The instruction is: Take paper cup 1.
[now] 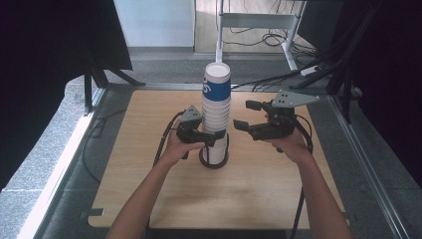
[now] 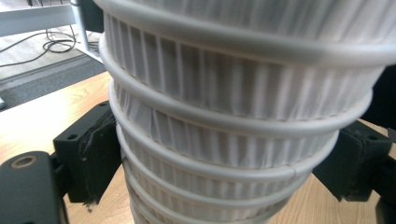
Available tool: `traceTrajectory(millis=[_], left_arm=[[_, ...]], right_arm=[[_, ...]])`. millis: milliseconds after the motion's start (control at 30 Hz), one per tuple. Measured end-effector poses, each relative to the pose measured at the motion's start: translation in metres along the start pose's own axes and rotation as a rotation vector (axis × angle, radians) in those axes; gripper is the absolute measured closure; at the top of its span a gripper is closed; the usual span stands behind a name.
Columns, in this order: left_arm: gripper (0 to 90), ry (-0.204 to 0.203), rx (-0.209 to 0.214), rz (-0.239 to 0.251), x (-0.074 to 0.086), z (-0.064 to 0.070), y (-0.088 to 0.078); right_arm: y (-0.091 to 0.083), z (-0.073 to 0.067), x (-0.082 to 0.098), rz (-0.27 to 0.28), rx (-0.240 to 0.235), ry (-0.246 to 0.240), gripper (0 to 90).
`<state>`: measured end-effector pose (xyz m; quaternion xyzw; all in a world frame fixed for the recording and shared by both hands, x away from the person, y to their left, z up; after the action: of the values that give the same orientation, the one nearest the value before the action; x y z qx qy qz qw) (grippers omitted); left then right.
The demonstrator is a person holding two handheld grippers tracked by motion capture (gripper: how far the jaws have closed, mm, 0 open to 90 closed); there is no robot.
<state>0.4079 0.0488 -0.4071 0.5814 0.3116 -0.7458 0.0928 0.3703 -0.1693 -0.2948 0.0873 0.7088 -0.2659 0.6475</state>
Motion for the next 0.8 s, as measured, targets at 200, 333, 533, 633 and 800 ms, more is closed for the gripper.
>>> traceTrajectory(millis=[200, 333, 533, 633, 800], left_arm=[[12.1, 0.002, 0.002, -0.003, 0.000, 0.000, 0.000], [12.1, 0.002, 0.002, -0.006, 0.000, 0.001, 0.000], [12.1, 0.003, 0.000, -0.013, -0.001, 0.001, 0.000], [12.1, 0.003, 0.000, -0.014, -0.001, 0.001, 0.000], [12.1, 0.001, 0.000, -0.013, -0.001, 0.001, 0.000]], right_arm=[[0.002, 0.003, -0.011, 0.012, -0.005, 0.000, 19.6], [0.004, 0.005, -0.026, 0.022, -0.010, -0.001, 19.0], [0.012, 0.011, -0.038, 0.011, -0.012, -0.002, 18.2], [0.015, 0.012, -0.041, 0.013, -0.015, -0.001, 18.0], [0.024, 0.013, -0.053, 0.018, -0.019, -0.005, 17.5]])
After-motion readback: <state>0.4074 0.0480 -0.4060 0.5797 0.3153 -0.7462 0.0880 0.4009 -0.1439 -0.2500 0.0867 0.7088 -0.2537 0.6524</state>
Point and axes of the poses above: each handheld gripper's, and its own axes: y roughly forward along the jaws, x roughly out of its underside, z roughly to its right, the point moved 3 cm from there along y, roughly forward along the jaws, and after that the axes turned 1 degree about x, right-handed, at the moved point
